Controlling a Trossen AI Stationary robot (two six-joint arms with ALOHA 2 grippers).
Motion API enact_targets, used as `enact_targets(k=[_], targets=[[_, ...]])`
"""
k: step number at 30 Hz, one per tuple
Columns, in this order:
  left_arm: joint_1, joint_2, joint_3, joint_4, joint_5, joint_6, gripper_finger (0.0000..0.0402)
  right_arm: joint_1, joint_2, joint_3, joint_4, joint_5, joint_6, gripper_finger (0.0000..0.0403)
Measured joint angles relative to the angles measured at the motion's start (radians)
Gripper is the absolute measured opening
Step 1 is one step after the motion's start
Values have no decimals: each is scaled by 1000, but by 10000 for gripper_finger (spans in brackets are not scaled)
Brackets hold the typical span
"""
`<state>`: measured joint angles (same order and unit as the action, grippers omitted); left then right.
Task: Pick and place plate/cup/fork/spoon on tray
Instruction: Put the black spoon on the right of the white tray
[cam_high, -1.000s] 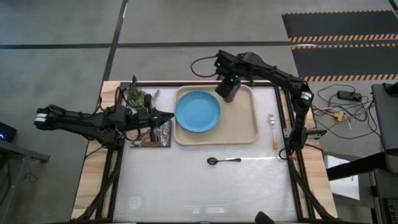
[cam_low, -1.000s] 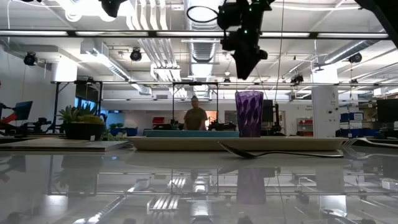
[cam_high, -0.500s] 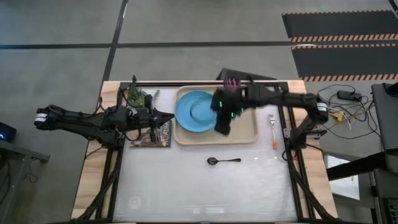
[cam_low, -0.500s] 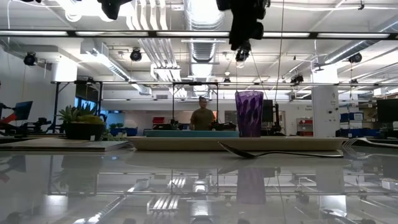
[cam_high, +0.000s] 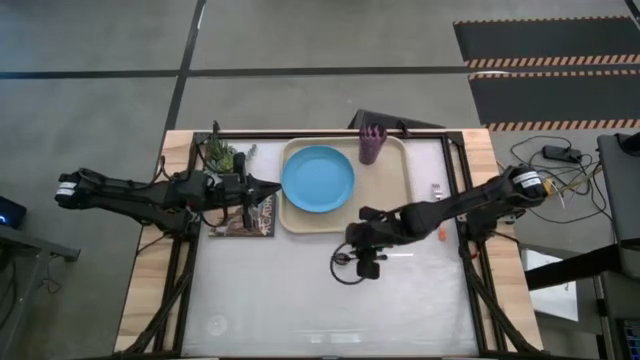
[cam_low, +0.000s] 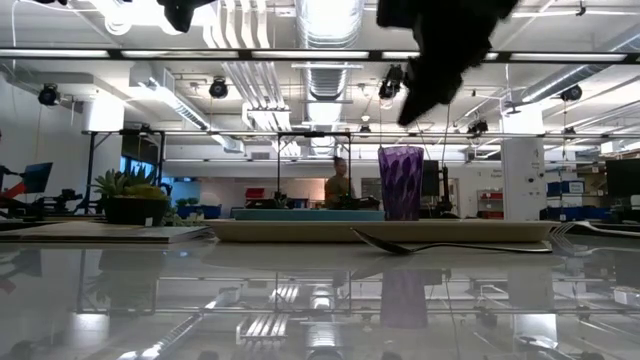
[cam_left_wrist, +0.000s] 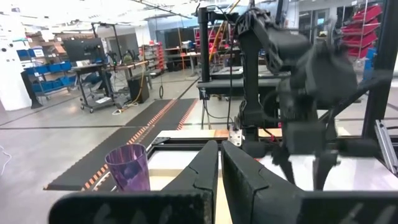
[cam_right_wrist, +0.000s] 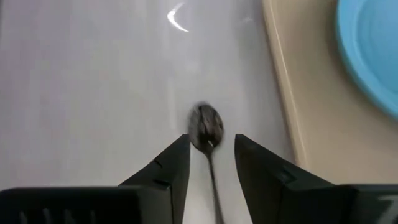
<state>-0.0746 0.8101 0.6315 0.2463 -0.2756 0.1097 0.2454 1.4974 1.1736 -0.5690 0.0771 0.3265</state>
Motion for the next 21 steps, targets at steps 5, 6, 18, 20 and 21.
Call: enact_targets(k=[5, 6, 18, 20, 21], targets=[[0, 1, 0, 8, 0, 1, 3, 20, 0, -142, 82, 57, 4, 147], [0, 1, 0, 8, 0, 1, 3, 20, 3, -173, 115, 56, 4, 151], [0, 1, 0, 8, 0, 2, 3, 39, 70, -369, 511, 55, -41, 142], [1, 1, 0, 7, 0, 2, 3, 45, 96, -369, 537, 55, -53, 136], [1, 1, 0, 7, -1, 2, 3, 47, 111, -366, 537, 54, -55, 134]])
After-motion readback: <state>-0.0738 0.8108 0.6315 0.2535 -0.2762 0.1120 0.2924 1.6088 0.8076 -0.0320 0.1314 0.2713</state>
